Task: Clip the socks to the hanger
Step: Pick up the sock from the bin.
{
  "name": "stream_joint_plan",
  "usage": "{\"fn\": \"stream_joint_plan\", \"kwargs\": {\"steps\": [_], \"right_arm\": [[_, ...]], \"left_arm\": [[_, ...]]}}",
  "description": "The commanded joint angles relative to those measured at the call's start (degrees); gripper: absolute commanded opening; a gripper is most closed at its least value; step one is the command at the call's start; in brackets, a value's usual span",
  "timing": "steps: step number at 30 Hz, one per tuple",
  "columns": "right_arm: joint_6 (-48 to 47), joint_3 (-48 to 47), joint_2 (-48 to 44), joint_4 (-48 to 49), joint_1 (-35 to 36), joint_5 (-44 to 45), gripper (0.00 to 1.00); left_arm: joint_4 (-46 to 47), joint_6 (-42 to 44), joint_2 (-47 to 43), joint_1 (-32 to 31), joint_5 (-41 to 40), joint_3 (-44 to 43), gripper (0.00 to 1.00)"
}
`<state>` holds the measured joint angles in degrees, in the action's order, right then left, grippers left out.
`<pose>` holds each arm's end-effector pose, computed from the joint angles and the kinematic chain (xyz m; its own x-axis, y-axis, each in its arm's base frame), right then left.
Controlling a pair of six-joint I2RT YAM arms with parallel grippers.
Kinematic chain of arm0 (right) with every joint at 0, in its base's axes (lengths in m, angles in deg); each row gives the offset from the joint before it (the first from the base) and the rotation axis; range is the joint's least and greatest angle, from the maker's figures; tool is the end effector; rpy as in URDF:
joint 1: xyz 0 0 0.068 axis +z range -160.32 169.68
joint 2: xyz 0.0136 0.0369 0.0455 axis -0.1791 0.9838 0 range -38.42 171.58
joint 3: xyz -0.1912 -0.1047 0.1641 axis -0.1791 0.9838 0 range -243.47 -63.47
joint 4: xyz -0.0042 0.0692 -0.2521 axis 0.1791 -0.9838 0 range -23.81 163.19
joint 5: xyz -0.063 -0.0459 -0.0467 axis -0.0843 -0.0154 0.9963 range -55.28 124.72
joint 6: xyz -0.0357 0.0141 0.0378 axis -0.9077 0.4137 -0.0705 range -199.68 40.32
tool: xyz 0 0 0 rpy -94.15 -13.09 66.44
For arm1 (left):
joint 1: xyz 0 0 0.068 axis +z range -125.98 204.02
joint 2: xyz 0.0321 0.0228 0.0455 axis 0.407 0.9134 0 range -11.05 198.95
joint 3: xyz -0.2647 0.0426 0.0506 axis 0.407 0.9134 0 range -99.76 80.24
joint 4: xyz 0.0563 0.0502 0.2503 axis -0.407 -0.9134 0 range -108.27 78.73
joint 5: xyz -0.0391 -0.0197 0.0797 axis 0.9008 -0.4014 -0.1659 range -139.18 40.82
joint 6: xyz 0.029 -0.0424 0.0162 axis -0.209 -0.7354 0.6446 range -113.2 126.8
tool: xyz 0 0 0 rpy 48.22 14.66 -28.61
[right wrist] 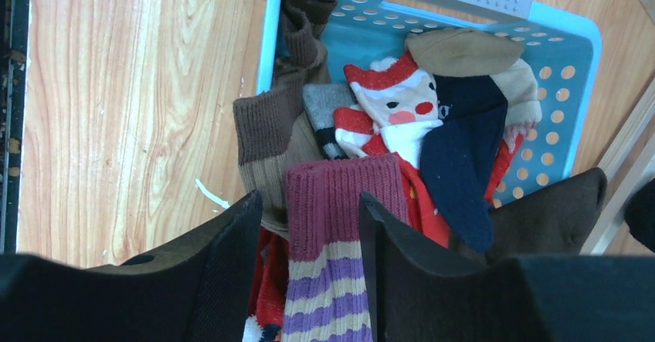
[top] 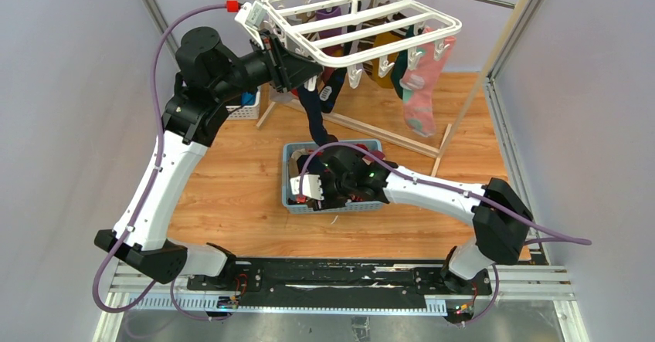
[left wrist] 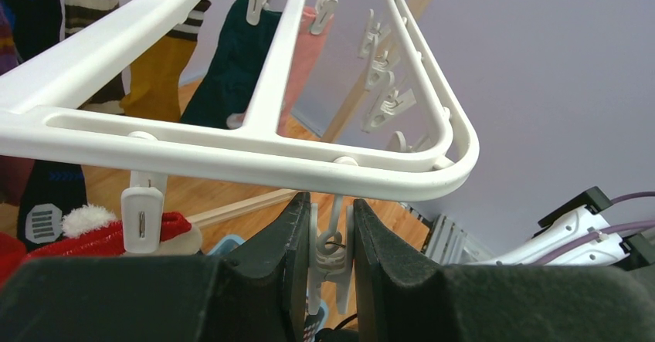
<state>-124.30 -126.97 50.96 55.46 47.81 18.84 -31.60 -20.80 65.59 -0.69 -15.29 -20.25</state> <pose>0.1723 0.2957 0.2500 0.3879 -0.6555 -0.6480 -0.9117 -0.1697 -0.3742 0.2298 -0.1277 0.5307 -0.3457 -0.2643 -0.9003 0.7814 0.4502 -0.4322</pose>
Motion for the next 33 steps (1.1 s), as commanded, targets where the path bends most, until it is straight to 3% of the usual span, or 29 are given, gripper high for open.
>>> {"fn": "stream_joint_plan", "kwargs": {"steps": [1, 8, 18, 20, 22, 27, 33], "right_arm": [[-0.5, -0.6, -1.1, -2.0, 0.6, 2.2, 0.47], [1.6, -1.7, 0.9, 0.5, 0.5, 3.2, 0.34], [1.1, -3.9, 2.9, -4.4, 0.5, 1.8, 0.39], [1.6, -4.5, 3.5, -4.7, 0.5, 2.7, 0.3], [2.7, -5.3, 3.6, -4.0, 0.5, 4.9, 0.03], [7.7, -1.7, -5.3, 9.1, -1.3, 7.5, 0.0], [16.9, 2.0, -18.4, 21.2, -5.6, -0.5, 0.0]], "left_arm": [[-1.6, 0.6, -1.8, 0.5, 1.5, 0.1, 0.0], [-1.7, 0.6, -2.0, 0.7, 1.3, 0.2, 0.0], [-1.9, 1.1, -2.1, 1.0, 1.4, 0.0, 0.0], [-1.9, 1.1, -2.2, 1.0, 1.5, 0.1, 0.0], [-2.0, 1.2, -2.3, 1.0, 1.5, 0.1, 0.0], [-2.5, 0.9, -2.5, 1.7, 2.6, -0.2, 0.0], [-2.6, -2.9, -0.7, 5.2, 5.0, -4.1, 0.0]]}}
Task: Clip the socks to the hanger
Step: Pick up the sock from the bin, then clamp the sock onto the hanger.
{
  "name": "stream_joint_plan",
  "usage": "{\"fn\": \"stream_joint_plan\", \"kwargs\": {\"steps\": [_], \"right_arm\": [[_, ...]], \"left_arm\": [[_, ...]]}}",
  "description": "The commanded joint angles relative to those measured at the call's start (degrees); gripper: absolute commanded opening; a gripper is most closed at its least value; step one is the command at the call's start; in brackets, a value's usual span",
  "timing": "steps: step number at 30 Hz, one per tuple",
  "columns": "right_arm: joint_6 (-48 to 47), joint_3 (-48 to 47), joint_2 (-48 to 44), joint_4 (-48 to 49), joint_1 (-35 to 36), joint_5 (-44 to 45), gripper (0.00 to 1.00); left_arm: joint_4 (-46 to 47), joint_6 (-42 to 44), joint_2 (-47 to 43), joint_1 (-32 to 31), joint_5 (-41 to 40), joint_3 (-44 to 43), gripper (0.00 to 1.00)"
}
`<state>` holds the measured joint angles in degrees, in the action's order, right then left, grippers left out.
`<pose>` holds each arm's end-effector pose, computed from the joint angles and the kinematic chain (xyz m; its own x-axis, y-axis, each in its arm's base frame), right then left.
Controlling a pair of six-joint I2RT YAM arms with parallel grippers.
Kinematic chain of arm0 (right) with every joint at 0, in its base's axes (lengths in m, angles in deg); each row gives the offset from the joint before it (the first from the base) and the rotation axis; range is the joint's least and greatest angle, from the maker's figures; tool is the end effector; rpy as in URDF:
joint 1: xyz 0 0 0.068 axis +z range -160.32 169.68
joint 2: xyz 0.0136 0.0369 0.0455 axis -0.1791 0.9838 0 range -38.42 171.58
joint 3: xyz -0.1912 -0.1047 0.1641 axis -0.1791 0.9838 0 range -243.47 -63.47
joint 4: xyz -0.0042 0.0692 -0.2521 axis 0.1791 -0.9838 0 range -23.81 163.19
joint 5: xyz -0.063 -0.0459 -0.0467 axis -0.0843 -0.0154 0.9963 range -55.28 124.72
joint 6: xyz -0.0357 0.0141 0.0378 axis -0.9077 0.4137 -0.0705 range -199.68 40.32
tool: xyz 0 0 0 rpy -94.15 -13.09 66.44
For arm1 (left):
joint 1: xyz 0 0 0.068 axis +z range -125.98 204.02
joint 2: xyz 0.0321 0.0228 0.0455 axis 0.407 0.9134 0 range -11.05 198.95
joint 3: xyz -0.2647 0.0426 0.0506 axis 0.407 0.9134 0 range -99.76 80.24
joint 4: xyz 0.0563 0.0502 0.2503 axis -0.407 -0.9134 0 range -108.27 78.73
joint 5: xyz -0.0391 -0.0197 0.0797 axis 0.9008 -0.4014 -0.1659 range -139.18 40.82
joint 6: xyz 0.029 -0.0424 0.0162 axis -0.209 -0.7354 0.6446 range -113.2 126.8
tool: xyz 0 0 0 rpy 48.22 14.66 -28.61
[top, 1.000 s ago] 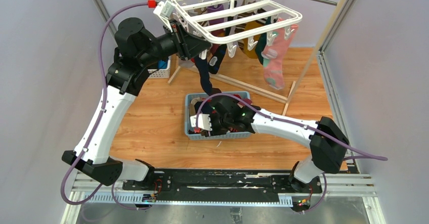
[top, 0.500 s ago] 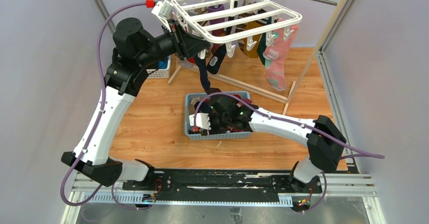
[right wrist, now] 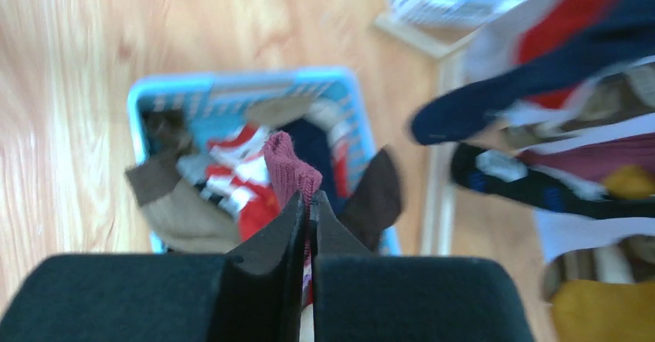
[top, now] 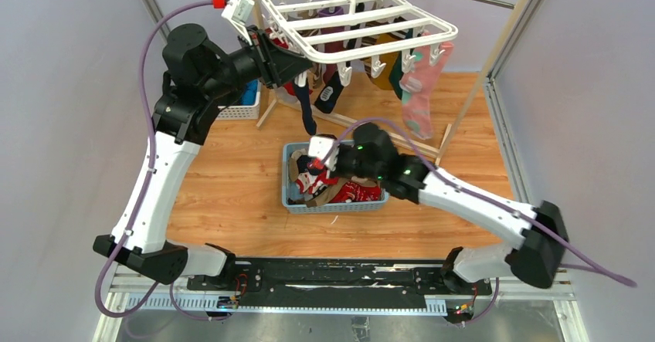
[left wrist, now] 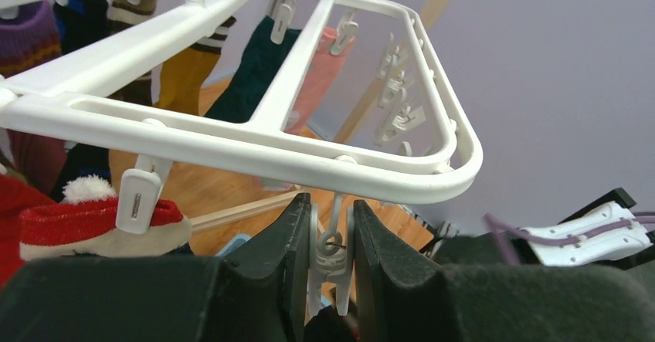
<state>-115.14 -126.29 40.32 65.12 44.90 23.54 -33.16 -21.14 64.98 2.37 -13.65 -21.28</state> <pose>0.1768 0.2668 0.3188 0.3371 -0.5122 -0.7899 -0.8732 0.1436 -0.4658 0.2288 -0.1131 0.5358 -0.3418 -0.2746 -0.8987 0.7688 0.4683 -0.4355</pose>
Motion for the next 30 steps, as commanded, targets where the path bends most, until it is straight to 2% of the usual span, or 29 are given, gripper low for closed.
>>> {"fn": "stream_joint_plan", "kwargs": {"steps": [1, 7, 11, 15, 26, 30], "right_arm": [[9.0, 1.6, -9.2, 12.6, -3.2, -6.9, 0.0], [21.0, 3.5, -15.4, 22.1, -6.9, -17.4, 0.0], [31.5, 5.6, -17.1, 35.3, -10.3, -22.9, 0.0], [41.3, 5.4, -14.7, 46.2, -12.2, -25.7, 0.0], [62.2, 6.5, -3.9, 77.8, -16.1, -21.7, 0.0], [67.4, 5.3, -0.4, 84.2, -17.1, -21.5, 0.0]], "left_arm": [[-0.6, -3.1, 0.0, 2.6, 3.8, -3.1, 0.0], [4.1, -7.1, -1.0, 2.8, 7.8, 1.1, 0.0], [7.2, -10.1, -0.9, 2.8, 11.8, 2.5, 0.0], [11.9, -14.1, -0.5, 2.8, 14.6, 4.3, 0.0], [15.4, -16.6, -0.1, 2.8, 16.5, 5.0, 0.0], [15.8, -16.8, -0.2, 2.8, 17.0, 5.2, 0.0]]}}
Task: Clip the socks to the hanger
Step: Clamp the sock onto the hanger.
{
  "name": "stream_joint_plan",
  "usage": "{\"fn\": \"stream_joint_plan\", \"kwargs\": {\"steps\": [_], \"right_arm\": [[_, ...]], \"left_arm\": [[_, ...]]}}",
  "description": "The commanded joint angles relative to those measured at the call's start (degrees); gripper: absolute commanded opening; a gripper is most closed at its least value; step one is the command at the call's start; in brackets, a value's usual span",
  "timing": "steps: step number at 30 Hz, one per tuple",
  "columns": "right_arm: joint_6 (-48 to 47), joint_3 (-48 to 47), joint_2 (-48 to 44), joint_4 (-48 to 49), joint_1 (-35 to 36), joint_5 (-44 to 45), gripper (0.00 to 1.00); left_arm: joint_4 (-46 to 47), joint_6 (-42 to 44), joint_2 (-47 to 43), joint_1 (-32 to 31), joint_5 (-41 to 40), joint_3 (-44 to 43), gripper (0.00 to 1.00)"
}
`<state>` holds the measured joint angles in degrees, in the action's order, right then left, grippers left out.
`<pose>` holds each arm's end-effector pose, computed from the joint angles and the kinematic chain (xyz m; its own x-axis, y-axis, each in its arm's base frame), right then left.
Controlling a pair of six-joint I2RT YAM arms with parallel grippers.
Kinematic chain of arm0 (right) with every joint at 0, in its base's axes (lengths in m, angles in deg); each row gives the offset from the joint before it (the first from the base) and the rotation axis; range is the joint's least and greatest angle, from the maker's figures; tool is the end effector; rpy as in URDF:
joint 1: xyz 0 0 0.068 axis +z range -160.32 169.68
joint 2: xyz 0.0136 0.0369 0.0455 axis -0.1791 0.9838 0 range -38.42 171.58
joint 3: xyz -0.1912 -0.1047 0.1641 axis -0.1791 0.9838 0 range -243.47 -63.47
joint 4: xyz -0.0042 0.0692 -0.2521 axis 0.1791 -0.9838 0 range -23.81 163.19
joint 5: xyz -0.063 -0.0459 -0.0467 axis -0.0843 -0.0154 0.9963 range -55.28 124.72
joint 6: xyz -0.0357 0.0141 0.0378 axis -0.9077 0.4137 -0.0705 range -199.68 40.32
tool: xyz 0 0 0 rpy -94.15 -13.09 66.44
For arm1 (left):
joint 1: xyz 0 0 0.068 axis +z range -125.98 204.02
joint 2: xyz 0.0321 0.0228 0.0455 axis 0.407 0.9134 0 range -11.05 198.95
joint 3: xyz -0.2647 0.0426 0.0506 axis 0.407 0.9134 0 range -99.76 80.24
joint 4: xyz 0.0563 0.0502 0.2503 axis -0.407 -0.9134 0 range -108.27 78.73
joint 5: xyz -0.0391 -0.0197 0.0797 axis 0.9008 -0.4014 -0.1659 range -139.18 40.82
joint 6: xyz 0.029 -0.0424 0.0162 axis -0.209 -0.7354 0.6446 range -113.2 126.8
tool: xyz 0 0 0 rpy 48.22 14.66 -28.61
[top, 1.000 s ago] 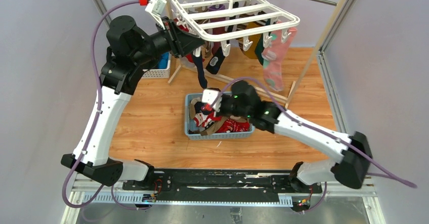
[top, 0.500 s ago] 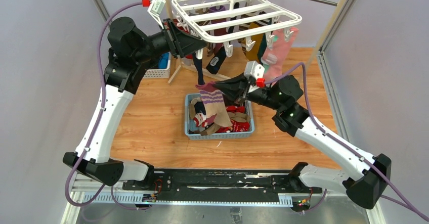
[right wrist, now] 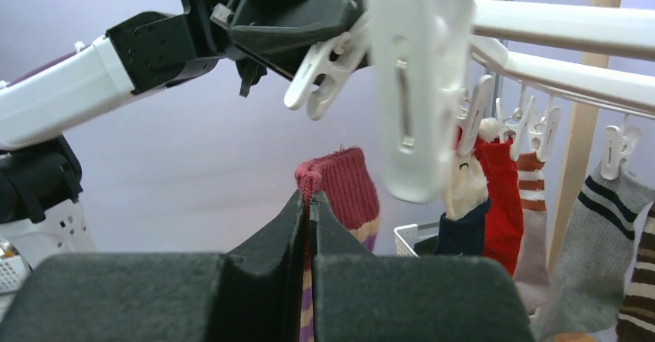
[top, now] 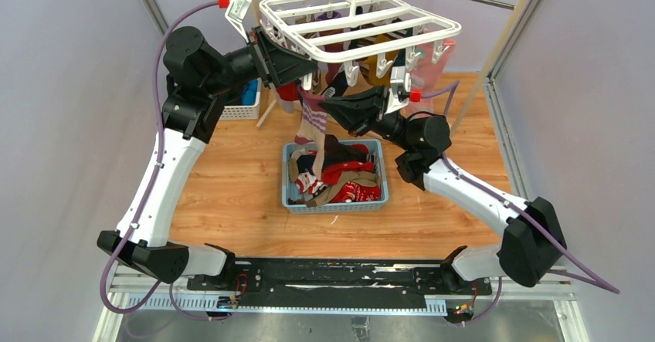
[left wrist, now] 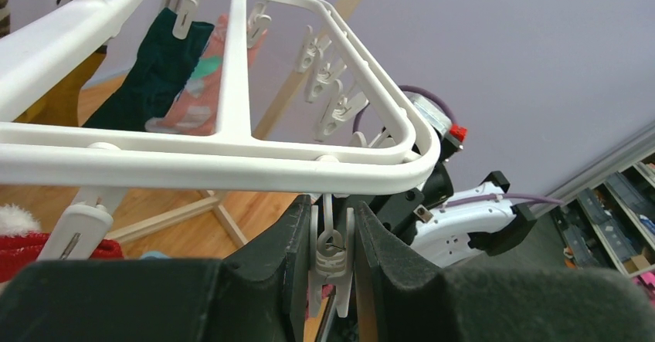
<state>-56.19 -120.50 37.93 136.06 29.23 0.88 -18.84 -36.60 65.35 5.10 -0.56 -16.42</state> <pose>0.2061 0.1960 0.4170 0.1523 0.5552 -0.8176 -0.9822 0.1768 -0.0629 0.2393 -0.1103 0.5327 -0.4722 -0.3183 -0.8220 0.8016 0.2329 -0.5507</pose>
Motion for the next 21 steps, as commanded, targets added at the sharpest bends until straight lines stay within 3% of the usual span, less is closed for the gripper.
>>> {"fn": "stream_joint_plan", "kwargs": {"steps": [1, 21], "right_arm": [[9.2, -1.1, 2.5, 13.7, -1.4, 0.7, 0.0], [12.5, -6.7, 5.6, 13.0, -1.5, -2.3, 0.0]], "left_arm": [[1.5, -1.3, -0.6, 0.1, 4.0, 0.3, 0.0], [1.9, -1.3, -1.0, 0.1, 4.8, 0.9, 0.0]]}}
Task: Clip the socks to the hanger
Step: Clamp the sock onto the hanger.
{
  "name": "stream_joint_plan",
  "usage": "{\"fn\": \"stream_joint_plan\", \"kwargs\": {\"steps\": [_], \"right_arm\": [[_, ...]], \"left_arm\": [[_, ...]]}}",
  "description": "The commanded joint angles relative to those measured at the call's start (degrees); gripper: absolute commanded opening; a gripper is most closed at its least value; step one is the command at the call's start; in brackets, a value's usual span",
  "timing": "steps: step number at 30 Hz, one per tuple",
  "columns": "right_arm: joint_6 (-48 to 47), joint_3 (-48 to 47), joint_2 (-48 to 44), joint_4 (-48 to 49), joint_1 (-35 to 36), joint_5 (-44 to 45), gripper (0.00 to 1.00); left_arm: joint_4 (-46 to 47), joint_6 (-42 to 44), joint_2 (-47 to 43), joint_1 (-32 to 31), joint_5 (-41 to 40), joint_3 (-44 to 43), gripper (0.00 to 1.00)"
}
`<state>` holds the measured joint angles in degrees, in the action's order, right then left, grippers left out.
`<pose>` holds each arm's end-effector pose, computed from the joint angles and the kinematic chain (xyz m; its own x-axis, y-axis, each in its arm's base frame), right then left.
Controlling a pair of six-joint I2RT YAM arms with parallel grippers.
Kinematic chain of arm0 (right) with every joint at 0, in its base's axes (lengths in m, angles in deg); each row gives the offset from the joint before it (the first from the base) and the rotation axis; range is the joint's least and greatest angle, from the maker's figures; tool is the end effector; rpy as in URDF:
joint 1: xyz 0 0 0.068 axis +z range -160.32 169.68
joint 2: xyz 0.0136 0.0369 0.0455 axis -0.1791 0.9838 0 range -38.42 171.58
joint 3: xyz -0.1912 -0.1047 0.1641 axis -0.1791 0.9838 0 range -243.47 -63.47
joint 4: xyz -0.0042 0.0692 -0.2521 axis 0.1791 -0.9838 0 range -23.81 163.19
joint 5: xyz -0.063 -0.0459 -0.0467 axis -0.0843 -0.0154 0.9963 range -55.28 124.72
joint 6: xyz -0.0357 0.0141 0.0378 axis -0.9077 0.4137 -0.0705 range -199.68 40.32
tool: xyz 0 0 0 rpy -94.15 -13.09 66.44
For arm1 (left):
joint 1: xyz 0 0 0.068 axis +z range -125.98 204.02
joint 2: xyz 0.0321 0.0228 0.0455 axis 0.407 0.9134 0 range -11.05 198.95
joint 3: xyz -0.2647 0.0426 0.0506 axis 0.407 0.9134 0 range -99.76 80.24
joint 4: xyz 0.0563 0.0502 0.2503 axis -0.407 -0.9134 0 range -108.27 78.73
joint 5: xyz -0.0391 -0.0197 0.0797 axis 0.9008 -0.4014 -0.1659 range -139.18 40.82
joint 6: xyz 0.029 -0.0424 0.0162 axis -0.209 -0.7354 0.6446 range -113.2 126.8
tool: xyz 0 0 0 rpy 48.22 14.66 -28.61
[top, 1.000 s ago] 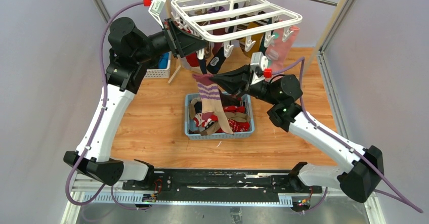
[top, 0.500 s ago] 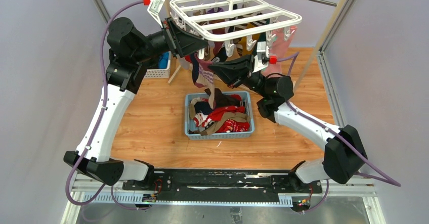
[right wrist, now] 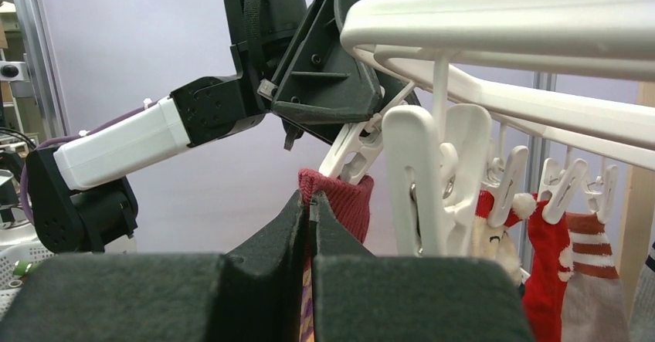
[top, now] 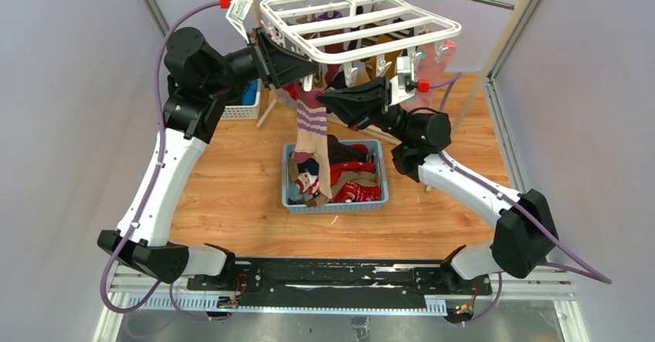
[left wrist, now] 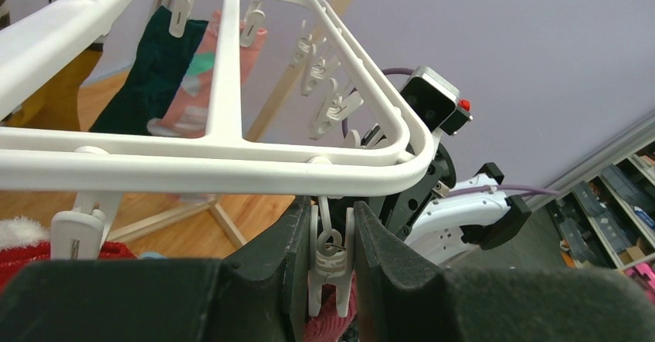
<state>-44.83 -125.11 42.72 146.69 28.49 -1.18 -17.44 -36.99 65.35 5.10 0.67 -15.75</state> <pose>0.2134 0.1985 0.4324 0.0737 0.6534 -0.7534 -0.9973 0.0510 -0.0534 0.2399 -0.1110 0.5313 -0.4730 -0.3096 -0.8249 0.8105 0.2142 -0.5452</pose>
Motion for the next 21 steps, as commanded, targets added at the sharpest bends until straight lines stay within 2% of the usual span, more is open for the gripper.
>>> {"fn": "stream_joint_plan", "kwargs": {"steps": [1, 21], "right_arm": [[1.1, -2.1, 1.0, 2.5, -0.8, -0.1, 0.0], [4.7, -2.5, 2.7, 7.1, -0.7, 4.9, 0.0]], "left_arm": [[0.6, -1.0, -1.0, 0.1, 3.6, 0.3, 0.0], [1.2, -1.3, -1.1, 0.1, 4.4, 0.7, 0.0]]}}
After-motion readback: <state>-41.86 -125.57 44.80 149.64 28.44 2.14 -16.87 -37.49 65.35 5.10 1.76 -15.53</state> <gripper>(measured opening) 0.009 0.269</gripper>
